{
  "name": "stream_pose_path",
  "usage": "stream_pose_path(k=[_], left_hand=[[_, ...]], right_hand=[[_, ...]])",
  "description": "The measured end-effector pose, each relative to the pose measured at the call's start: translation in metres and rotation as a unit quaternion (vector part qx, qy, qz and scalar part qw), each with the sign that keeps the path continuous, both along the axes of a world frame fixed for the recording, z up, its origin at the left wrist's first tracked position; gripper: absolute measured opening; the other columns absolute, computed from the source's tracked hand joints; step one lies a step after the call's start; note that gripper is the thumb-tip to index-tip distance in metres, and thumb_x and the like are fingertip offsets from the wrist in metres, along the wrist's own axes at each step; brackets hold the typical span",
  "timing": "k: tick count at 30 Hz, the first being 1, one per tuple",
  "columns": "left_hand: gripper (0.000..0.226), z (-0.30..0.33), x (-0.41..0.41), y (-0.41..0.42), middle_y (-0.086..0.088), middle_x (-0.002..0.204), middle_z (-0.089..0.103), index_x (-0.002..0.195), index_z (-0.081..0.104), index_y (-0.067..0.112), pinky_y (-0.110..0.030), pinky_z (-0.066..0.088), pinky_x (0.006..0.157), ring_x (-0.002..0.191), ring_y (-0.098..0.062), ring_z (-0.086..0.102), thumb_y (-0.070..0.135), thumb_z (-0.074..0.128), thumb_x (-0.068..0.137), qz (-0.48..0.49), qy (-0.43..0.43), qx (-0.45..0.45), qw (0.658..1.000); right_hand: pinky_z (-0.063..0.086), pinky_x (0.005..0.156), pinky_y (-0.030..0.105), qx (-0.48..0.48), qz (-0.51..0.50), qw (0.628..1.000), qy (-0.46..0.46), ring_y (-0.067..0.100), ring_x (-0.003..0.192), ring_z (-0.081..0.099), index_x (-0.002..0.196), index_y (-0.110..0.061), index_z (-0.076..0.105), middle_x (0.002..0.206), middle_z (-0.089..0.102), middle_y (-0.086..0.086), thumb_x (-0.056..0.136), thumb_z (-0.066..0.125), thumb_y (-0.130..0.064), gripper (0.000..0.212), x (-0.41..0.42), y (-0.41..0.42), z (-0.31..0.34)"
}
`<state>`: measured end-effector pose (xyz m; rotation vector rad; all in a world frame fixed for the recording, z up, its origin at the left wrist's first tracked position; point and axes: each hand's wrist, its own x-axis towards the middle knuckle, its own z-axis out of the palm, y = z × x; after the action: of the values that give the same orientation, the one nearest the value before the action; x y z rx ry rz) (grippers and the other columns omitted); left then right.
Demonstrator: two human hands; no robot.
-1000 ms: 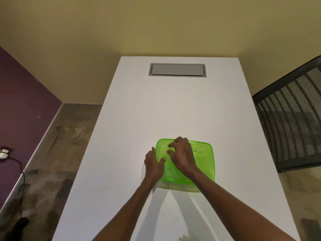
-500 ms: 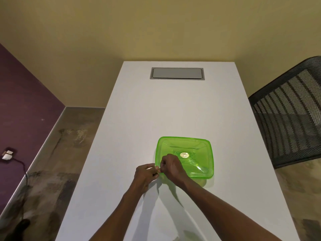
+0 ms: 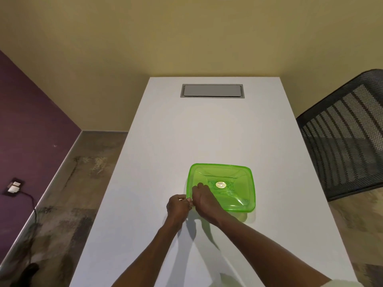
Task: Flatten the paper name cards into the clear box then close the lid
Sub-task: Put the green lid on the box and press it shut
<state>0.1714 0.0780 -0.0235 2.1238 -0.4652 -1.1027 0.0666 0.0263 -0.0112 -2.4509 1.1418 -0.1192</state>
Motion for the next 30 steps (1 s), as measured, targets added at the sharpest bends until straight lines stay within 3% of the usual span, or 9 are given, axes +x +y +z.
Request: stream_pose_path(k=[4, 9, 12, 15, 20, 22, 24, 26, 30], left_hand=[[0.007, 0.001, -0.004, -0.001, -0.007, 0.079, 0.073, 0.083, 0.072, 0.013, -0.040, 0.056, 0.077, 0.077, -0.027, 0.069, 0.016, 0.068, 0.077, -0.028, -0.039, -0.004, 0.999], [0.044, 0.023, -0.027, 0.002, -0.016, 0.130, 0.048, 0.130, 0.048, 0.003, -0.033, 0.036, 0.099, 0.120, -0.030, 0.048, 0.008, 0.058, 0.088, -0.072, -0.194, -0.024, 0.978], [0.051, 0.021, -0.048, 0.005, -0.017, 0.142, 0.041, 0.136, 0.042, -0.001, -0.023, 0.022, 0.110, 0.133, -0.031, 0.036, 0.010, 0.059, 0.089, -0.148, -0.285, -0.100, 0.942], [0.059, 0.015, -0.071, -0.002, -0.018, 0.148, 0.037, 0.141, 0.038, -0.001, -0.033, 0.022, 0.116, 0.138, -0.030, 0.033, 0.025, 0.057, 0.092, -0.249, -0.321, -0.156, 0.900], [0.074, 0.017, -0.098, -0.019, -0.012, 0.158, 0.016, 0.149, 0.022, 0.004, -0.044, 0.014, 0.119, 0.147, -0.025, 0.009, 0.035, 0.058, 0.092, -0.394, -0.308, -0.149, 0.853], [0.077, 0.017, -0.104, -0.024, -0.010, 0.159, 0.006, 0.151, 0.016, 0.009, -0.044, 0.006, 0.119, 0.147, -0.026, 0.000, 0.043, 0.054, 0.093, -0.421, -0.316, -0.116, 0.842], [0.078, 0.016, -0.108, -0.027, -0.013, 0.159, 0.003, 0.151, 0.017, 0.010, -0.047, 0.006, 0.118, 0.147, -0.030, -0.001, 0.049, 0.051, 0.092, -0.437, -0.330, -0.087, 0.832], [0.078, 0.015, -0.109, -0.029, -0.014, 0.159, 0.004, 0.150, 0.021, 0.011, -0.051, 0.008, 0.117, 0.146, -0.032, 0.000, 0.052, 0.052, 0.090, -0.438, -0.336, -0.074, 0.831], [0.080, 0.014, -0.110, -0.032, -0.014, 0.159, 0.004, 0.150, 0.022, 0.010, -0.053, 0.007, 0.115, 0.146, -0.033, -0.001, 0.054, 0.051, 0.089, -0.446, -0.338, -0.065, 0.826]], right_hand=[[0.037, 0.064, 0.032, 0.113, -0.059, 0.987, -0.100, 0.027, 0.078, 0.053, 0.077, -0.005, 0.063, 0.086, 0.058, 0.015, 0.078, 0.067, -0.005, 0.004, -0.019, -0.006, 0.011], [0.034, 0.064, 0.029, 0.116, -0.174, 0.959, -0.194, 0.014, 0.070, 0.047, 0.063, -0.018, 0.055, 0.072, 0.055, 0.003, 0.074, 0.066, -0.003, 0.022, -0.065, -0.008, 0.013], [0.036, 0.070, 0.030, 0.067, -0.235, 0.951, -0.189, 0.019, 0.083, 0.049, 0.083, -0.011, 0.061, 0.086, 0.054, 0.005, 0.074, 0.072, -0.010, 0.014, -0.099, -0.010, 0.012], [0.038, 0.082, 0.031, 0.041, -0.295, 0.943, -0.145, 0.025, 0.103, 0.044, 0.110, -0.009, 0.057, 0.106, 0.050, 0.010, 0.077, 0.073, -0.017, 0.037, -0.127, -0.009, 0.015], [0.036, 0.095, 0.034, 0.138, -0.383, 0.905, -0.123, 0.032, 0.123, 0.038, 0.134, -0.003, 0.044, 0.128, 0.042, 0.018, 0.083, 0.071, -0.021, 0.060, -0.158, -0.015, 0.011], [0.042, 0.091, 0.034, 0.197, -0.406, 0.884, -0.122, 0.031, 0.113, 0.051, 0.124, -0.001, 0.053, 0.120, 0.053, 0.018, 0.081, 0.073, -0.023, 0.052, -0.165, -0.020, 0.007], [0.047, 0.076, 0.032, 0.242, -0.416, 0.868, -0.123, 0.026, 0.086, 0.060, 0.097, -0.001, 0.065, 0.092, 0.063, 0.011, 0.077, 0.076, -0.022, 0.031, -0.169, -0.023, 0.007], [0.050, 0.063, 0.028, 0.286, -0.436, 0.840, -0.150, 0.019, 0.064, 0.060, 0.092, 0.003, 0.068, 0.075, 0.065, 0.008, 0.073, 0.079, -0.020, 0.031, -0.172, -0.026, 0.003], [0.059, 0.065, 0.034, 0.333, -0.465, 0.797, -0.194, 0.020, 0.055, 0.061, 0.085, 0.003, 0.065, 0.074, 0.066, 0.014, 0.072, 0.081, -0.005, 0.022, -0.174, -0.032, 0.002]])
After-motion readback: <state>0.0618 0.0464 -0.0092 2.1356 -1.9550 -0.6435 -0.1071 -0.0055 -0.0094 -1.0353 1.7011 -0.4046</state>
